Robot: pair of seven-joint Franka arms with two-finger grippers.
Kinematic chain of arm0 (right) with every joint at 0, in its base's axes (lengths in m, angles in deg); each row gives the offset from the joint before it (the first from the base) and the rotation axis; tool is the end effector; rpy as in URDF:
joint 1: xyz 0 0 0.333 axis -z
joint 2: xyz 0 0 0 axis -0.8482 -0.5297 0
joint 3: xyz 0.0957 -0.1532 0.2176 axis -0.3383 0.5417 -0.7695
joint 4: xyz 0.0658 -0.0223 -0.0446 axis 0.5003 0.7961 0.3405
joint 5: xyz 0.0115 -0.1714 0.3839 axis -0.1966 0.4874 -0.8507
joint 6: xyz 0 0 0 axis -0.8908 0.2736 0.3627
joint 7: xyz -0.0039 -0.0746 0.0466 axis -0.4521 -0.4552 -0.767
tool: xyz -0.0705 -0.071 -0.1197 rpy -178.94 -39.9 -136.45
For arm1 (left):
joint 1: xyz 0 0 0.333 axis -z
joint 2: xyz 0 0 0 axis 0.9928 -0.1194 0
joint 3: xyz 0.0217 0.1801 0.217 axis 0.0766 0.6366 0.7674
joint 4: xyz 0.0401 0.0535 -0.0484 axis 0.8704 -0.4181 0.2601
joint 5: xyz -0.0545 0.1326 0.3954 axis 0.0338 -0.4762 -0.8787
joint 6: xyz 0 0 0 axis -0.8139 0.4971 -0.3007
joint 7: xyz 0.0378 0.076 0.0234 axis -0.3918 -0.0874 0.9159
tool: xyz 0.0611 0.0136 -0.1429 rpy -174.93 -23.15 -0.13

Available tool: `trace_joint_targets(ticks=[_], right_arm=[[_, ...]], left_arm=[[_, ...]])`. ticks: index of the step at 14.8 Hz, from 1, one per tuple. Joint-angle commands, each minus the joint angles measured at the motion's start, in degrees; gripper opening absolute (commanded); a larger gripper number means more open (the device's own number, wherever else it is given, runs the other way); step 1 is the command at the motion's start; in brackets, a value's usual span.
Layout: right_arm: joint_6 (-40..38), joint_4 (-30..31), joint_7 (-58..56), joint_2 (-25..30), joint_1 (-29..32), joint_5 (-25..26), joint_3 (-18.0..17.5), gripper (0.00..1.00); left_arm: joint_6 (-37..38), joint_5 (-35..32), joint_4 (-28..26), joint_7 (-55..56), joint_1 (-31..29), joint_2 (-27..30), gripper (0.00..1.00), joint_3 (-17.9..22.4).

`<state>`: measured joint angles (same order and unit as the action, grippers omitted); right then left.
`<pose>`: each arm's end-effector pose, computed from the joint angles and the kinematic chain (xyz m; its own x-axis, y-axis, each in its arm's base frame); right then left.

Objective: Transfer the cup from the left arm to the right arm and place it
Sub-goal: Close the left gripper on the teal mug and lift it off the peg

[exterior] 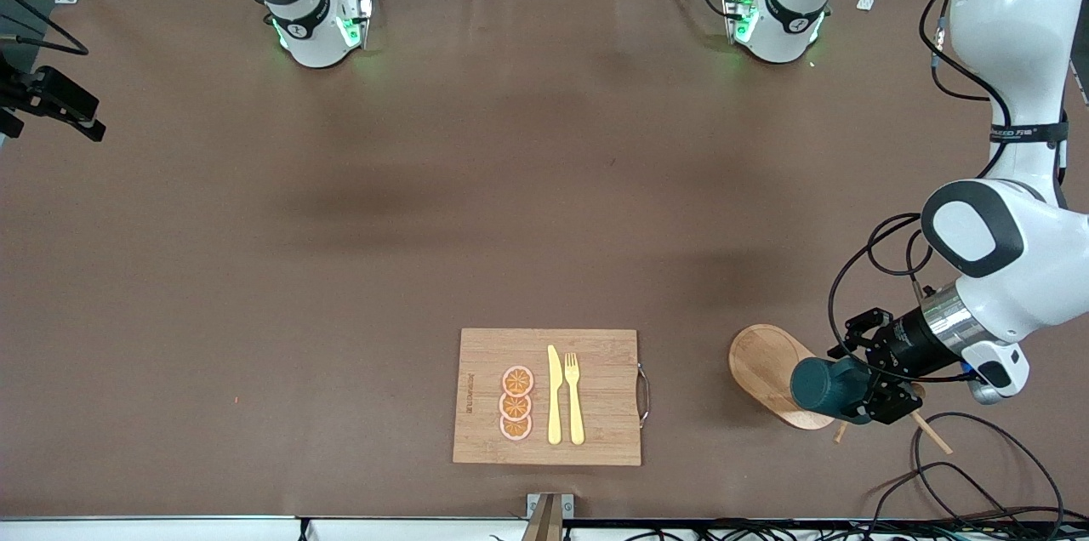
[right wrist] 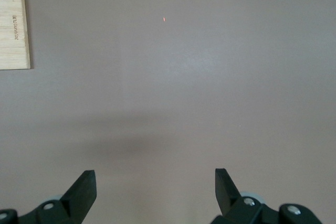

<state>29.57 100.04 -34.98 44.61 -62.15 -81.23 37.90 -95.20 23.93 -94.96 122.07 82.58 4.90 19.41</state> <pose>0.5579 -0.0246 0.5870 0.9978 -0.0408 0.0528 -0.0429 -0.9983 0.0391 0.7654 -0.0692 0.2885 0.2799 0.9003 -0.3334 0.9057 -0.1325 0.4026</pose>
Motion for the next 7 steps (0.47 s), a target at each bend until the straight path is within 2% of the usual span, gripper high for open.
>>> trace_joint_targets(ticks=[1,4,7], right_arm=[[0.8,1.6,-0.3,1.4,0.0,0.6,-0.2,1.00],[0.8,1.6,-0.3,1.4,0.0,0.6,-0.2,1.00],[0.9,1.6,-0.3,1.4,0.0,0.6,-0.2,1.00]], left_arm=[[-0.8,1.1,1.6,-1.1,0.2,-1.2,1.00,0.0],[-1.6,1.1,1.6,-1.1,0.0,-1.7,0.98,-0.7],[-1.7,2.5,1.6,-1.2,0.0,-1.8,0.90,-0.8]])
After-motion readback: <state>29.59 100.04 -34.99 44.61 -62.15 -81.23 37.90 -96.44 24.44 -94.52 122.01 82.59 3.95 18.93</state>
